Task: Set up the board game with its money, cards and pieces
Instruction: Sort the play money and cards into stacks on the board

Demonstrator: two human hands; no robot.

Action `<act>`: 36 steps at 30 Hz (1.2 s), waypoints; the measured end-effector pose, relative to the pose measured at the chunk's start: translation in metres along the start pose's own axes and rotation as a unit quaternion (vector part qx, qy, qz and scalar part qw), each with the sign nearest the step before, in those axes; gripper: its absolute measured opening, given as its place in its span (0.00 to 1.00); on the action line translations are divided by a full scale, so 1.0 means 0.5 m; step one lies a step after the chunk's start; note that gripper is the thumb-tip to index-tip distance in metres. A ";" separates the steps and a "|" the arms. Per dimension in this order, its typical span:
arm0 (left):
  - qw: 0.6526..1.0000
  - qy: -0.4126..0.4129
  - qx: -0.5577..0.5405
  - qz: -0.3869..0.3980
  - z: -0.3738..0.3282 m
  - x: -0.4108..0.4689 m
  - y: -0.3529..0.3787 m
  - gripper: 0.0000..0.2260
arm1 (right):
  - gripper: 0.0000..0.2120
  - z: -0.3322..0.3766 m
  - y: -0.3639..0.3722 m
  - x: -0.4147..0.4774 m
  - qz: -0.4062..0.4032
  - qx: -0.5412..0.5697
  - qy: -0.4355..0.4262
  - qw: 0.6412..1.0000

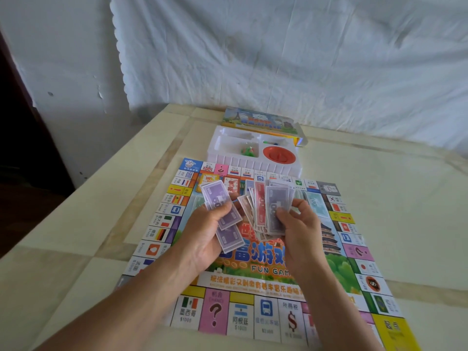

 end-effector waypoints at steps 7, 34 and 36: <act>0.999 0.035 -0.012 0.030 -0.033 -0.012 0.012 0.08 | 0.10 0.023 -0.069 -0.029 0.027 -0.305 0.024 0.952; 0.990 0.062 0.018 0.124 -0.016 -0.154 0.014 0.18 | 0.04 -0.007 0.059 -0.163 0.121 -0.121 -0.052 0.984; 0.986 0.106 0.122 0.044 -0.049 -0.150 -0.039 0.22 | 0.03 0.011 0.053 -0.160 0.106 -0.287 -0.133 0.943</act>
Point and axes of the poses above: each hand's wrist, its own x-axis towards the middle knuckle, its own y-axis out of the palm, z = x × y, the point moved 10 cm from there along x, towards the middle knuckle, and after that the axes turned 2 degrees about -z, right-handed, at the moved point
